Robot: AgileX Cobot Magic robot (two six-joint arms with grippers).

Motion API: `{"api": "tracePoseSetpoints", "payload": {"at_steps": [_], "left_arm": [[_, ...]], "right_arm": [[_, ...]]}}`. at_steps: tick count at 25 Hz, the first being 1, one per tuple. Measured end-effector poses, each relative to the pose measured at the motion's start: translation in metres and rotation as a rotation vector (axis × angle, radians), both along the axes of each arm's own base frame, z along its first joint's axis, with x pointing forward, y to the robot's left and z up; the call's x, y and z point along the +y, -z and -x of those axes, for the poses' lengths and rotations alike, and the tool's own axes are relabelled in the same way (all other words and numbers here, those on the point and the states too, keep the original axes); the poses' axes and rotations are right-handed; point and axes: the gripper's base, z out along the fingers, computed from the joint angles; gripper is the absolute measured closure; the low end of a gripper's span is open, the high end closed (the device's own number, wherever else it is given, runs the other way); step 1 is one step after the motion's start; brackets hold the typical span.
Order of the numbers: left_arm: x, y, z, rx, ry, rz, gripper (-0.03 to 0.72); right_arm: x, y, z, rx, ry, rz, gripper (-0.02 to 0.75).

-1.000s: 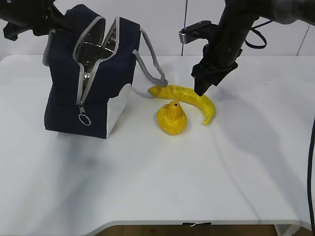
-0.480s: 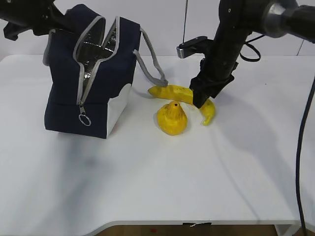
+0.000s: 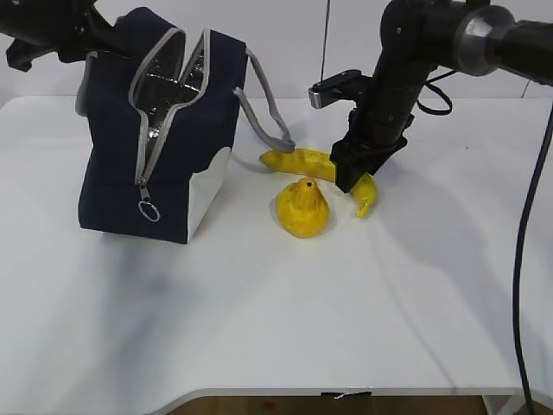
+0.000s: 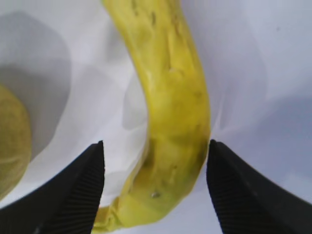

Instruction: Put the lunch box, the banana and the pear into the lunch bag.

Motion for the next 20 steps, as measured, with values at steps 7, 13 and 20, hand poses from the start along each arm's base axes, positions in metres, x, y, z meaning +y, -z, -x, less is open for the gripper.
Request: {"api": "tracePoseSetpoints", "payload": {"at_steps": [7,13,20], "left_arm": [[0.0,0.0,0.0,0.0,0.0,0.0,0.692],[0.0,0.0,0.0,0.0,0.0,0.0,0.692],[0.0,0.0,0.0,0.0,0.0,0.0,0.692]], "right_arm": [[-0.001,-0.001,-0.004,-0.048,0.003,0.006,0.218],[-0.001,0.01,-0.007,-0.043,0.009,0.006,0.218],[-0.001,0.017,-0.008,-0.034,0.023,0.005,0.219]]}}
